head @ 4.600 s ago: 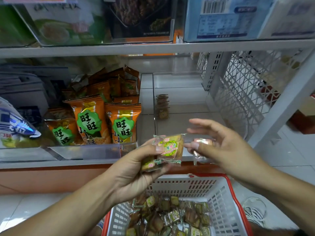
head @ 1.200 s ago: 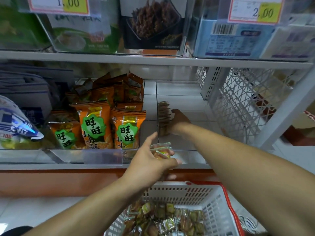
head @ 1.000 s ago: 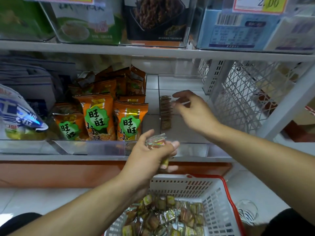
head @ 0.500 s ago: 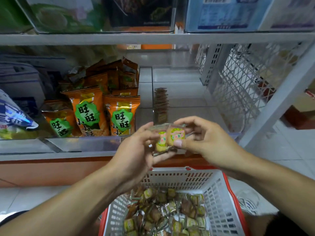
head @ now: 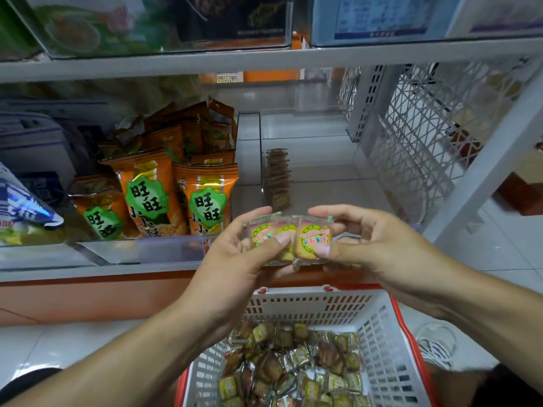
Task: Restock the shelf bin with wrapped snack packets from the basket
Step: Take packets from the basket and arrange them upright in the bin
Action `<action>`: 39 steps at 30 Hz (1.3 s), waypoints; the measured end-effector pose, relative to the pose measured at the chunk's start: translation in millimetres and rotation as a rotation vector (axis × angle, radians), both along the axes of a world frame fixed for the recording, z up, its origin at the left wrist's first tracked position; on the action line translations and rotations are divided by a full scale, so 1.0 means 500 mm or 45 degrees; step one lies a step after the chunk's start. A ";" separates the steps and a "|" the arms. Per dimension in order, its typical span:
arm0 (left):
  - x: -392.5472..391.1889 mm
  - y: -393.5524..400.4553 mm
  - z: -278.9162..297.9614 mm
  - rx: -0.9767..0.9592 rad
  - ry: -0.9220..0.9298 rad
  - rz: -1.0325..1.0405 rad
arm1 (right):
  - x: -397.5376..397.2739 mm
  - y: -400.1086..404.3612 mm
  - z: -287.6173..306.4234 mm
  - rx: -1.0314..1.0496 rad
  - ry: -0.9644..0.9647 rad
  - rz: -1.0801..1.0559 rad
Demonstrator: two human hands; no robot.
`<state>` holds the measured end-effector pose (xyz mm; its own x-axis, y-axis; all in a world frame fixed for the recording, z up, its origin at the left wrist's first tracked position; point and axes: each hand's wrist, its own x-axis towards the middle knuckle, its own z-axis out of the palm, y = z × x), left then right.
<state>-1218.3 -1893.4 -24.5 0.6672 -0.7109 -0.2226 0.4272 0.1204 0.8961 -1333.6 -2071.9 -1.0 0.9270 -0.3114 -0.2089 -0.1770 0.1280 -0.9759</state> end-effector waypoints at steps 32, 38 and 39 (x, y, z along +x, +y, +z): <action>-0.018 -0.019 -0.001 0.323 -0.718 0.225 | 0.123 -0.057 0.003 -0.642 0.155 -0.176; 0.008 -0.051 -0.031 0.463 -0.721 0.107 | 0.218 -0.067 -0.053 -1.224 0.431 0.135; 0.011 -0.055 -0.034 0.471 -0.722 0.131 | 0.229 -0.062 -0.060 -1.285 0.416 0.184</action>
<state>-1212.6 -1921.0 -41.6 0.8125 -0.5819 -0.0352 -0.1172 -0.2221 0.9680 -1218.8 -2102.9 -31.1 0.9147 -0.3707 -0.1610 -0.3978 -0.7548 -0.5216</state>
